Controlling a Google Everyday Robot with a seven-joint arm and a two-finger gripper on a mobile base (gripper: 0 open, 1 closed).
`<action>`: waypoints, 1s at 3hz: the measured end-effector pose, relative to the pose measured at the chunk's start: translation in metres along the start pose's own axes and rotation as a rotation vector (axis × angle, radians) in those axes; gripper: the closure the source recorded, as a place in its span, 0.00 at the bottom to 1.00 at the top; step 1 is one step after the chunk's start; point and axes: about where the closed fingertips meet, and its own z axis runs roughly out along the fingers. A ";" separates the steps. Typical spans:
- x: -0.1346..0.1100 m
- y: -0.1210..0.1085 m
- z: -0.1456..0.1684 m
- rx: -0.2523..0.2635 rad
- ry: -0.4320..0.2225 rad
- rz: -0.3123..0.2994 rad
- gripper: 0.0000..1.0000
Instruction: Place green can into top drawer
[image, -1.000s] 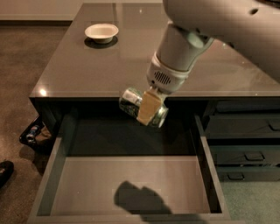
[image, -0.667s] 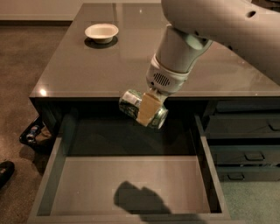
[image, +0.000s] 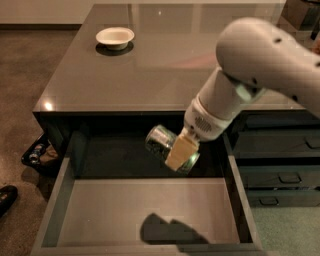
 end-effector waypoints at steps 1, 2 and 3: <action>0.039 0.006 0.038 0.010 -0.009 0.041 1.00; 0.065 0.010 0.091 0.048 0.065 0.063 1.00; 0.073 -0.001 0.136 0.081 0.118 0.124 1.00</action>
Offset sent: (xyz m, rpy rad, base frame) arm -0.0520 -0.0078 -0.1776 -0.2154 0.0478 -0.1248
